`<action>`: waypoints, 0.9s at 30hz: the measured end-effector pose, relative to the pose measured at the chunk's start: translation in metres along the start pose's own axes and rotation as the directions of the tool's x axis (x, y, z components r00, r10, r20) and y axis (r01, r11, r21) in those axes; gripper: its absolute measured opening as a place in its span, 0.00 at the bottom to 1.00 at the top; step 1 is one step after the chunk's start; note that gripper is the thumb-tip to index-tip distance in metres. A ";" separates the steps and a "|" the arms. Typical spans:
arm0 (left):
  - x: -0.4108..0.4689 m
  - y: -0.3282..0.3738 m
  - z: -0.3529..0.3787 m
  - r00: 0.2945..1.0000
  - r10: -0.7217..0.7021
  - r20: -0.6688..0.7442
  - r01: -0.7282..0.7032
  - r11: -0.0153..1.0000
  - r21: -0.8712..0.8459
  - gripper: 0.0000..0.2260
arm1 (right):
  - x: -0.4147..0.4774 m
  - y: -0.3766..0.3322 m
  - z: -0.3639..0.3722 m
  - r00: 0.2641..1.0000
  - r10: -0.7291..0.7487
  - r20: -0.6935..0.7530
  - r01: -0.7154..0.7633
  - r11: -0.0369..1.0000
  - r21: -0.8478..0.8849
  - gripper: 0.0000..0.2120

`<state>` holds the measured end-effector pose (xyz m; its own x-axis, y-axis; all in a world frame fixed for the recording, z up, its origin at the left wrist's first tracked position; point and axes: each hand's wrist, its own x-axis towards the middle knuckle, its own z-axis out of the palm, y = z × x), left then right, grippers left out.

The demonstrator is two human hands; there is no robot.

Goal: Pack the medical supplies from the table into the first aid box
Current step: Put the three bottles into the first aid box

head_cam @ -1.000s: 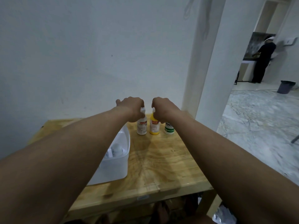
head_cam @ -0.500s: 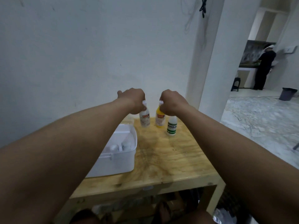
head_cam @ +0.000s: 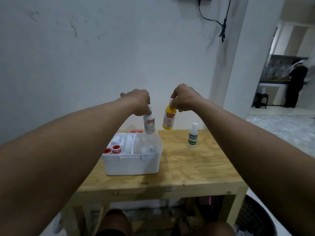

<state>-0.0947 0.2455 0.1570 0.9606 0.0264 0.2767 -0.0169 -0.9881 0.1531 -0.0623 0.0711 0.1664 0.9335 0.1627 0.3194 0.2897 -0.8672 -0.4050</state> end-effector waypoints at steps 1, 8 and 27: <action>-0.004 -0.003 0.002 1.000 -0.007 0.001 0.007 1.000 0.006 0.13 | -0.001 -0.004 0.001 1.000 -0.003 0.003 0.003 1.000 0.008 0.10; -0.017 -0.018 0.024 0.998 -0.056 0.040 0.055 0.998 0.023 0.16 | -0.008 -0.027 0.022 0.998 -0.036 0.056 0.035 0.999 0.014 0.10; -0.008 -0.038 0.075 0.987 -0.064 0.151 0.054 0.996 0.070 0.16 | 0.000 -0.029 0.083 0.983 -0.058 0.172 0.067 0.997 -0.046 0.09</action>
<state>-0.0806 0.2710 0.0776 0.9905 0.0662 0.1202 0.0541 -0.9934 0.1014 -0.0532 0.1351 0.1075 0.9375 0.2914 0.1902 0.3415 -0.8752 -0.3426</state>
